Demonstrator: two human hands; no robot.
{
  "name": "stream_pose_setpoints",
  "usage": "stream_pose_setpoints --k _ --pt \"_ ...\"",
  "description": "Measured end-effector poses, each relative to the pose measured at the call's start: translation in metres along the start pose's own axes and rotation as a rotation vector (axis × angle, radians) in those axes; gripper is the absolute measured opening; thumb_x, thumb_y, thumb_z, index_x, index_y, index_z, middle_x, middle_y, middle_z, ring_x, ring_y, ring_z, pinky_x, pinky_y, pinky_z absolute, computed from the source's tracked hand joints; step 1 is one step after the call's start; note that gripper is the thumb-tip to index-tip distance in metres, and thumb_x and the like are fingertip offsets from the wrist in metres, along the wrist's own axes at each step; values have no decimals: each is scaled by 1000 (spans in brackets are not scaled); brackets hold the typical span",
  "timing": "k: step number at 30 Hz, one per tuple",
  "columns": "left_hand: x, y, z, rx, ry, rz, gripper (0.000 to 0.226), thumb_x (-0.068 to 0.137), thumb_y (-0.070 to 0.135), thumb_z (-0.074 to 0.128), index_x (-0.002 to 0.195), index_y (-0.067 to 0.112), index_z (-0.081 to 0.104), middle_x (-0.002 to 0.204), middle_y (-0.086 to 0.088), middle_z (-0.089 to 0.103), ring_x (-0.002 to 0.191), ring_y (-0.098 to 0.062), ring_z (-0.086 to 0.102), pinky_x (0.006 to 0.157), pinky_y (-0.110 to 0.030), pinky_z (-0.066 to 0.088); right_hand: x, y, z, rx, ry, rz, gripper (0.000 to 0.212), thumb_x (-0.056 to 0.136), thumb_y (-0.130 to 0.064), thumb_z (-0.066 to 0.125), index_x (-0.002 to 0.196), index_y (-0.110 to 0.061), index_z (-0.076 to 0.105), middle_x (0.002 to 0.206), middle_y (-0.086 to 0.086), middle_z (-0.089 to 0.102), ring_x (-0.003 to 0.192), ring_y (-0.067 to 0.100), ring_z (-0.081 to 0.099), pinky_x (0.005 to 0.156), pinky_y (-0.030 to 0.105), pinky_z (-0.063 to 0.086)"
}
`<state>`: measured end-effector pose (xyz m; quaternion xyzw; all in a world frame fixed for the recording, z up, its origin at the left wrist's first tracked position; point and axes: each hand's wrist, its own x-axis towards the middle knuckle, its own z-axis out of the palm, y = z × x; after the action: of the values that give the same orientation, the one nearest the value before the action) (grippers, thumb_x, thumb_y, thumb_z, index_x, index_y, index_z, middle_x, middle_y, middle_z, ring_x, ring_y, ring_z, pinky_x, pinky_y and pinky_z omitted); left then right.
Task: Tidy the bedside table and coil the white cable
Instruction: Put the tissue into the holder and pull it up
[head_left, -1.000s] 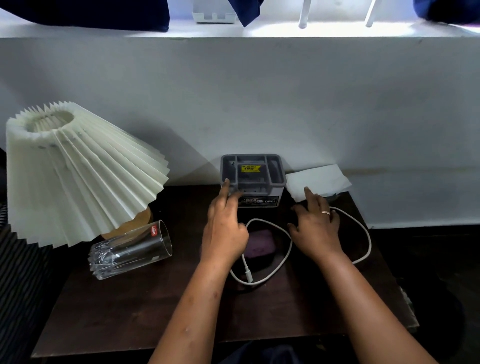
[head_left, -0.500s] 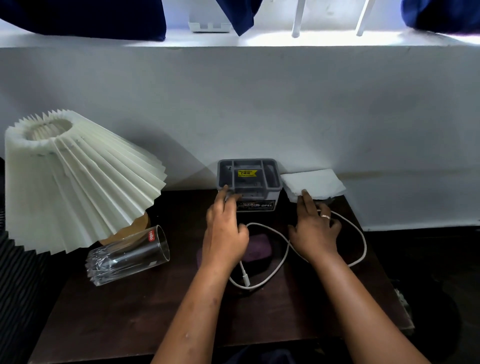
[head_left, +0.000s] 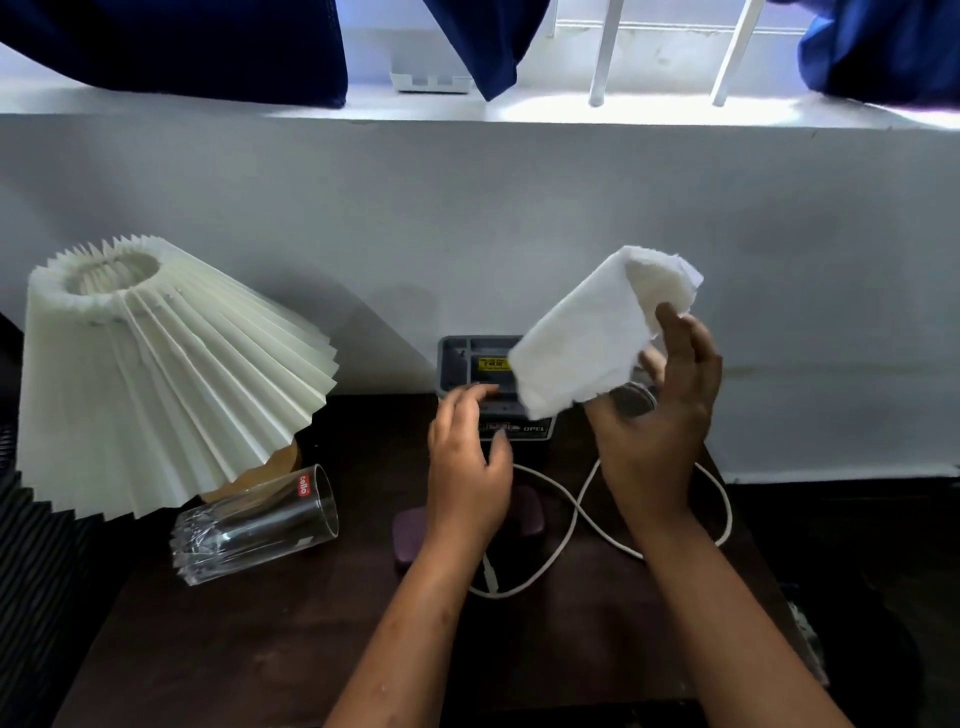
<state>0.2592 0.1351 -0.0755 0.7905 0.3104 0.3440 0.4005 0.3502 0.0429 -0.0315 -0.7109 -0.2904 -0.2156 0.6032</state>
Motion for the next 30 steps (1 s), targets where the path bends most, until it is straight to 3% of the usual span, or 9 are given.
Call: stream_pose_setpoints --k 3,5,8,12,15,21,24,27,30 --pt "2 5 -2 -136 62 -50 33 91 12 55 124 8 53 121 3 50 117 -14 46 100 -21 34 -9 -3 9 131 -54 137 60 75 -10 76 129 -15 50 128 -11 39 95 6 64 85 20 52" --pt "5 5 -3 -257 98 -74 24 91 22 54 112 12 61 111 5 54 105 -10 50 91 -16 37 -13 -2 14 229 -59 251 43 79 -5 71 117 -20 56 124 -5 47 83 4 66 77 15 51" --pt "8 3 -5 -532 96 -211 17 85 42 52 88 28 62 98 -5 63 94 -19 58 88 -35 45 -13 0 18 405 -80 406 36 82 3 65 104 -26 62 112 13 62 83 5 64 76 13 50" --pt "8 8 -8 -852 92 -368 25 94 34 46 81 17 59 93 -15 63 93 -34 58 88 -46 44 -15 6 20 601 -164 557 36 84 12 56 98 -20 65 84 3 65 75 7 59 74 15 51" --pt "9 11 -11 -896 124 -486 27 85 45 57 72 22 56 90 -14 60 90 -32 55 90 -54 43 -18 11 19 602 -258 564 39 83 16 53 96 -19 66 89 6 67 79 7 61 75 17 51" --pt "9 7 -13 -855 189 -619 29 83 3 64 83 22 42 86 -4 64 82 -20 62 80 -43 49 -22 13 17 525 -382 563 44 80 18 50 88 -22 65 85 4 66 72 7 59 72 22 49" --pt "8 9 -14 -824 198 -570 36 82 -6 60 94 23 43 87 -1 65 77 -12 62 74 -33 52 -24 16 17 458 -381 559 46 79 16 52 94 -26 64 108 17 64 82 11 62 80 30 51" --pt "7 8 -13 -817 176 -520 39 82 -10 55 104 22 49 88 -2 66 76 -11 63 67 -28 51 -25 16 20 487 -279 675 38 87 4 53 104 -29 58 120 3 56 99 16 61 85 36 54" --pt "9 6 -12 -834 108 -502 41 80 -14 46 92 22 62 85 -2 69 75 -15 63 62 -29 51 -19 13 22 704 -77 924 21 95 -13 49 113 -23 46 118 0 56 101 17 59 74 34 54"
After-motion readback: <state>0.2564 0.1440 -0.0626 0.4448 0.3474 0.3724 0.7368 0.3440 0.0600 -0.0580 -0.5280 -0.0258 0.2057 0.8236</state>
